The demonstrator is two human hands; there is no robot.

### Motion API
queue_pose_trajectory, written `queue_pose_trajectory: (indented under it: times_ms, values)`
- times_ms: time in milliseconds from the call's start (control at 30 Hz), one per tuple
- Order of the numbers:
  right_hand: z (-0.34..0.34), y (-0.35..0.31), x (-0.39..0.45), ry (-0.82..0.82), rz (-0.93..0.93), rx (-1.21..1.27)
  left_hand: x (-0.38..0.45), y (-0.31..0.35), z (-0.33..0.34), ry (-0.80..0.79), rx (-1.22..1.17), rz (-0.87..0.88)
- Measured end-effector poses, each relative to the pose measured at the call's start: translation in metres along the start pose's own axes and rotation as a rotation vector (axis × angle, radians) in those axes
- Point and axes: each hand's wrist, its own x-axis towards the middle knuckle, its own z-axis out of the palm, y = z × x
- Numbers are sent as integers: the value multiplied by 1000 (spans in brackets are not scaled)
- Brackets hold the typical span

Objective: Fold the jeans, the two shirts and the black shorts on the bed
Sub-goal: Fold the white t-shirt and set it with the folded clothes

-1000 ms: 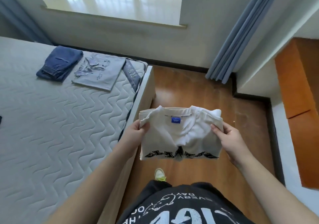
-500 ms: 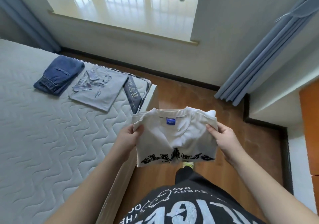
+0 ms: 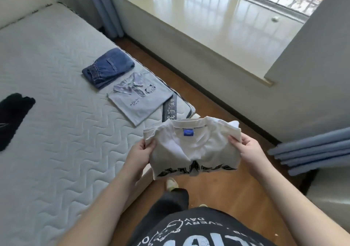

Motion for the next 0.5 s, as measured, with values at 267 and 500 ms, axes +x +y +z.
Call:
queue_pose_trajectory:
  times_ms: [267, 500]
  values:
    - [81, -54, 99, -158, -1, -169, 61, 19, -40, 182, -150, -23]
    - [128, -86, 165, -253, -19, -273, 106, 44, -70, 275, -195, -7]
